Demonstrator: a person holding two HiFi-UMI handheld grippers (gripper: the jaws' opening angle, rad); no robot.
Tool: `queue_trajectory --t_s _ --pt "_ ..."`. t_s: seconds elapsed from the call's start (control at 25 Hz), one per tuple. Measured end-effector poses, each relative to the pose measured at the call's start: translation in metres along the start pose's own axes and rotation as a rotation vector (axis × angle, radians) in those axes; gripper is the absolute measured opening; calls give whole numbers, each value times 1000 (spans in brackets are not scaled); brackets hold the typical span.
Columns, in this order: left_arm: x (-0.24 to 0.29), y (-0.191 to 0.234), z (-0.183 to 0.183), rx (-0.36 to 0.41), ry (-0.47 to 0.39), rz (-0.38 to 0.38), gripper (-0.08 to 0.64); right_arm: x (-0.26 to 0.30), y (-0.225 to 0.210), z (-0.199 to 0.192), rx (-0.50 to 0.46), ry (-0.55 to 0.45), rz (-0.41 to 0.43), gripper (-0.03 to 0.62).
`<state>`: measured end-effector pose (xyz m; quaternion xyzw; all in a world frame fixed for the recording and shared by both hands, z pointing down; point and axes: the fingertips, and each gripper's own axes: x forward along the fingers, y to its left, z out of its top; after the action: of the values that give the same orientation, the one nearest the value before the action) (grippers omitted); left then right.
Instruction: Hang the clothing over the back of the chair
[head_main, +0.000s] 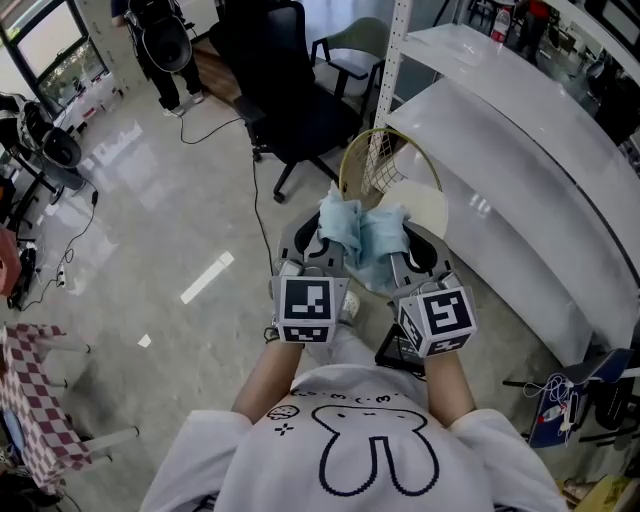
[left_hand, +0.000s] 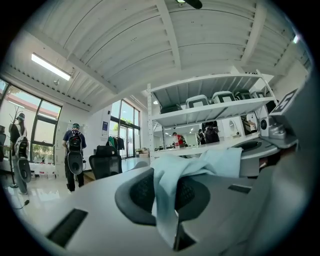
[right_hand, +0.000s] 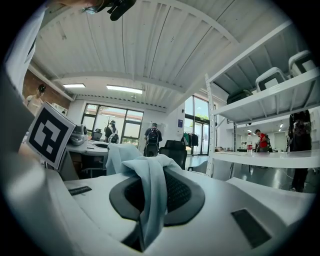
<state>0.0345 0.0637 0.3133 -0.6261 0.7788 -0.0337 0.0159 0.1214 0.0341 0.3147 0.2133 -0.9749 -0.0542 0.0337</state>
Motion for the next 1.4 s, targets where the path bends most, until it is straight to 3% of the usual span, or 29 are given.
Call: queue_trajectory --t_s 0.64,0.92,1.4 --pt "126 70 -15 14 51 30 40 130 -68 -14 26 20 8 21" --pt "201 93 -17 32 89 4 40 194 -114 -21 57 39 -5 23" --pt "291 121 -36 21 142 -19 40 254 -171 -53 27 148 -36 26"
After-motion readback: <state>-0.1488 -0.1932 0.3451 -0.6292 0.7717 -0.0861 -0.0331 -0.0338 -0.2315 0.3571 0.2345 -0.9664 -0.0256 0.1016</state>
